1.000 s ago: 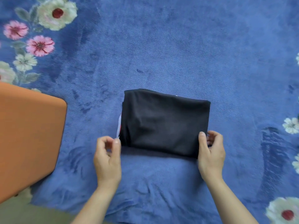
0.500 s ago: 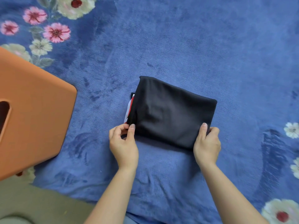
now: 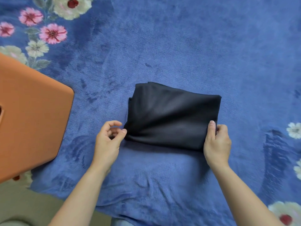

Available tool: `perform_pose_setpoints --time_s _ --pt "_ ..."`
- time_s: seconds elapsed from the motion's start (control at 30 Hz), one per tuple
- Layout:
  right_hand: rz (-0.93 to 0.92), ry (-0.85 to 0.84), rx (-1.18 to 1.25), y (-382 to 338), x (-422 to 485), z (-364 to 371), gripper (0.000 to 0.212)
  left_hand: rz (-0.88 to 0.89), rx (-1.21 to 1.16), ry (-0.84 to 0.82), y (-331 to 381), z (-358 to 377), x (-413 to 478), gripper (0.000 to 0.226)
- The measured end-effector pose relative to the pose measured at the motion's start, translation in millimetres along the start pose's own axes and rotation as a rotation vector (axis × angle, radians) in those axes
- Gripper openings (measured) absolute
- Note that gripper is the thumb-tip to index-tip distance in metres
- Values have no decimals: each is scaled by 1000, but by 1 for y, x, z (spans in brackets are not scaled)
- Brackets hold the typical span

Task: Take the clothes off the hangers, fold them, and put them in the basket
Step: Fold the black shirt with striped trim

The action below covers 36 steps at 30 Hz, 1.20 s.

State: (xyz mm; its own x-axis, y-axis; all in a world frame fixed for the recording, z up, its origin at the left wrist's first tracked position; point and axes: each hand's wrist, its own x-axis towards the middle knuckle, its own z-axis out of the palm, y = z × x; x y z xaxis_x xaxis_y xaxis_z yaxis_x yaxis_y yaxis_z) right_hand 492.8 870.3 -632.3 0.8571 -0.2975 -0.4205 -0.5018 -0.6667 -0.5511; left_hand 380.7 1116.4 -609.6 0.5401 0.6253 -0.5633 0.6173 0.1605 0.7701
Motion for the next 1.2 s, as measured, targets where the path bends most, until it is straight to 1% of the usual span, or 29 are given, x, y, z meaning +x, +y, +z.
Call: perform_pose_setpoints --time_s 0.03,0.07,0.1,0.13,0.17,0.2,0.23,0.27,0.3,0.33,0.37,0.4,0.43,0.5,0.53,0.57,0.63,0.7,0.77,0.83,0.87,0.9,0.97,1.0,1.03,1.07,1.1,1.2 --pt "-29 32 9 1 -1 1 37 54 48 77 6 3 -1 32" --pt "-95 92 0 1 -2 3 37 176 142 182 16 6 -4 32" --pt "-189 155 -45 0 -3 4 41 361 262 262 28 12 -7 32" --pt "-289 194 -96 -3 -6 7 46 572 380 270 38 21 -10 34" --pt "-392 200 -137 -9 -9 11 50 771 480 196 44 32 -12 34" --pt "-506 173 -188 -15 -11 16 51 906 576 83 49 46 -10 34" --pt "-615 130 -258 -20 -13 22 51 980 681 -26 51 59 -4 35" --pt "-700 76 -344 -22 -13 29 52 1003 805 -114 48 70 6 39" --pt "-749 17 -433 -22 -10 36 53 994 956 -162 44 79 19 44" --pt "-768 -34 -516 -21 -6 41 55 970 1097 -189 38 85 35 50" --pt "-769 -70 -586 -18 1 43 57 932 1190 -192 34 88 50 53" --pt "-762 -89 -638 -14 7 44 58 858 1220 -175 31 88 64 55" --pt "-755 -85 -672 -10 13 44 58 760 1196 -149 30 87 75 56" --pt "-719 -61 -674 -3 19 40 58 577 1045 -116 32 85 86 55" --pt "-686 -43 -644 0 18 37 58 534 976 -101 32 84 84 56" --pt "-635 -22 -585 2 17 35 58 526 918 -74 31 82 82 57" --pt "-485 13 -402 7 13 28 58 484 776 5 30 78 71 63" --pt "-305 54 -190 14 8 20 64 334 614 81 30 71 60 65" --pt "-169 84 -57 16 -3 13 65 131 538 88 29 64 50 63" --pt "-46 71 -11 16 -16 8 48 -42 452 34 29 56 43 67" --pt "29 38 30 17 -18 5 38 -119 367 0 32 51 40 68" --pt "114 -22 92 19 -16 2 36 -203 248 -56 34 49 39 65" --pt "262 -206 360 16 -15 -12 48 -366 -26 -212 43 37 29 46" --pt "334 -283 492 13 -14 -21 44 -445 -139 -284 46 32 22 39" --pt "391 -346 591 8 -16 -32 33 -503 -215 -332 50 26 13 36" --pt "415 -399 663 3 -20 -42 24 -542 -269 -371 51 19 3 36" --pt "412 -440 682 -8 -30 -57 21 -554 -294 -390 58 9 -14 38" --pt "363 -551 659 -30 -53 -90 24 -564 -344 -416 69 -20 -53 40"
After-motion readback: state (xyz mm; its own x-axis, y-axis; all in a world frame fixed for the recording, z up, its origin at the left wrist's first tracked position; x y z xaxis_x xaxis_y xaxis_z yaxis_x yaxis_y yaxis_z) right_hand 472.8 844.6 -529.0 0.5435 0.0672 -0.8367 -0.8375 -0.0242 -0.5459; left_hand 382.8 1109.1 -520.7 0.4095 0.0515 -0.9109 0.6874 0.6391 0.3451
